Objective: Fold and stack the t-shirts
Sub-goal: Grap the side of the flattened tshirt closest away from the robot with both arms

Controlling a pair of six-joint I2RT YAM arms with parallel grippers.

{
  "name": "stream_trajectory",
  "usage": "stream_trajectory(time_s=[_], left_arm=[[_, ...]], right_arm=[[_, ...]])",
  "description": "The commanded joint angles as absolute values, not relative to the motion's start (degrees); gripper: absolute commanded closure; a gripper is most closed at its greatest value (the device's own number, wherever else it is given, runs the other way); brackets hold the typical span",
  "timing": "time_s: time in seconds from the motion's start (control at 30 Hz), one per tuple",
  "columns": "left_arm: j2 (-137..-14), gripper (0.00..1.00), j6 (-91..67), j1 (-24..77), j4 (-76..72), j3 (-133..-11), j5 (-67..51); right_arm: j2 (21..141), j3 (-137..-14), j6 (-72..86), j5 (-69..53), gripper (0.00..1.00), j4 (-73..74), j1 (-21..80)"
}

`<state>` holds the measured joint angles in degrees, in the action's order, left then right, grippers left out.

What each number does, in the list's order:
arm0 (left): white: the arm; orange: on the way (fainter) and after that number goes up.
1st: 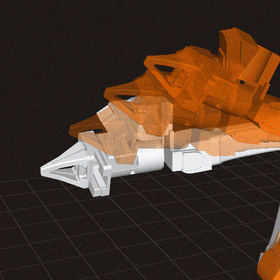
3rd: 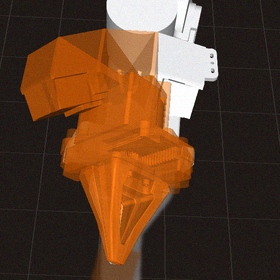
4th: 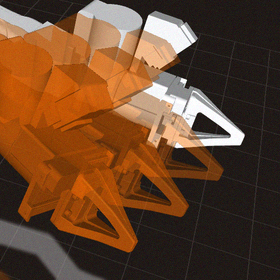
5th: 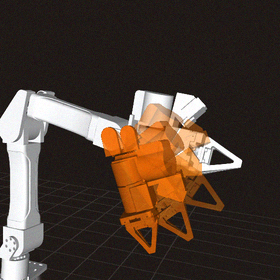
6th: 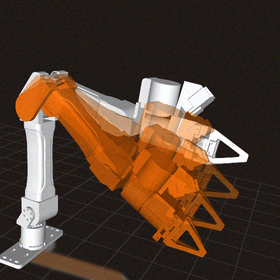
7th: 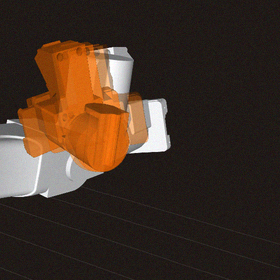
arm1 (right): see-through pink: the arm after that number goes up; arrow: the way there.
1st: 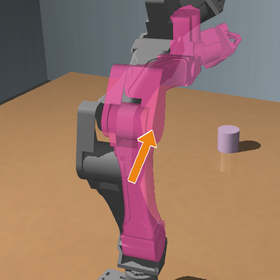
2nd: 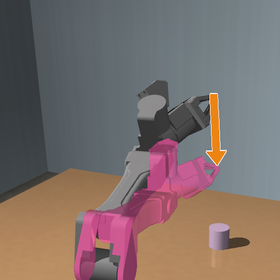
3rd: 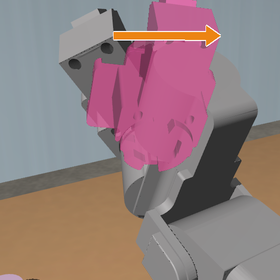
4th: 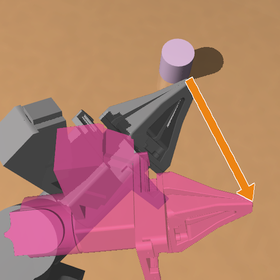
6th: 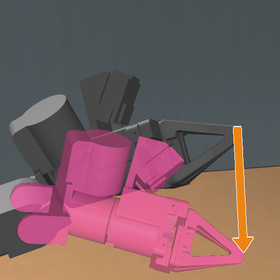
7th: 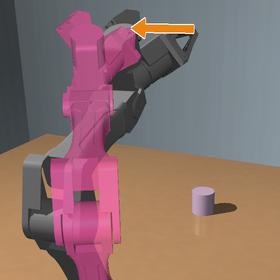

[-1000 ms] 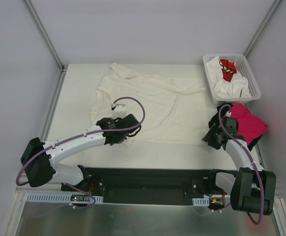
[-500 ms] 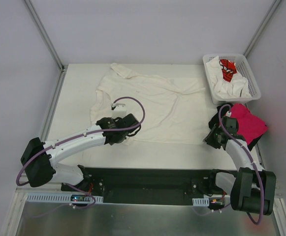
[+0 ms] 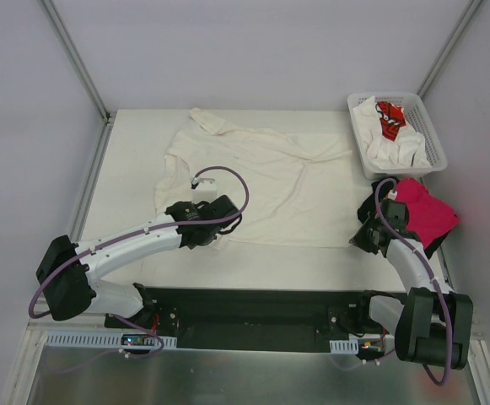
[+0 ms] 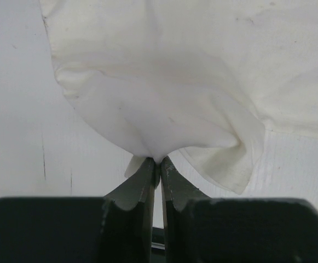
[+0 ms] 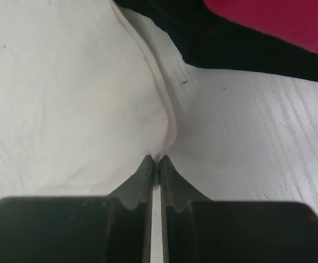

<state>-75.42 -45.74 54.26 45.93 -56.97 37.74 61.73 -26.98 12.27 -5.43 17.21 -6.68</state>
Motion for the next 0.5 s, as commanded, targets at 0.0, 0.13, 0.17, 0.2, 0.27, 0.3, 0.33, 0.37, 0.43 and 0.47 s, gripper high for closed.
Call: stream_trajectory(time_s=[0.0, 0.13, 0.17, 0.2, 0.27, 0.3, 0.33, 0.37, 0.43, 0.47], left_arm=[[-73.2, 0.98, -45.2, 53.4, 47.4, -59.1, 39.6], [-71.5, 1.00, -44.6, 52.0, 47.5, -61.0, 42.4], [-71.1, 1.00, -44.2, 51.6, 47.6, -61.8, 42.5], [-70.8, 1.00, -43.6, 51.2, 47.7, -62.2, 42.7], [-70.4, 1.00, -43.0, 50.2, 47.6, -63.1, 43.5], [-70.3, 1.00, -42.4, 50.1, 47.6, -63.4, 43.9], [-70.5, 1.00, -42.1, 49.9, 47.6, -63.6, 44.4], [-70.5, 1.00, -41.8, 49.6, 47.5, -64.2, 45.1], [-70.8, 1.00, -41.0, 49.2, 47.5, -64.8, 45.6], [-70.8, 1.00, -40.7, 48.7, 47.5, -65.1, 46.0]], right_arm=[[60.8, -29.9, 13.2, -6.5, 0.98, 16.8, -7.1], [60.6, -30.3, 13.4, -6.9, 0.99, 17.0, -7.1], [60.4, -30.6, 13.4, -6.9, 0.99, 17.3, -7.1], [59.5, -30.7, 13.3, -6.9, 0.99, 17.9, -7.1], [58.4, -30.9, 13.3, -6.8, 0.99, 18.5, -7.1], [57.8, -31.4, 13.2, -6.5, 0.99, 19.2, -7.1], [56.7, -31.6, 13.1, -6.3, 0.99, 19.7, -7.1], [56.3, -31.9, 12.9, -6.2, 0.99, 19.9, -7.1], [55.6, -32.9, 12.4, -5.8, 0.99, 20.7, -7.1], [55.6, -33.2, 12.3, -5.6, 0.99, 20.9, -7.1]])
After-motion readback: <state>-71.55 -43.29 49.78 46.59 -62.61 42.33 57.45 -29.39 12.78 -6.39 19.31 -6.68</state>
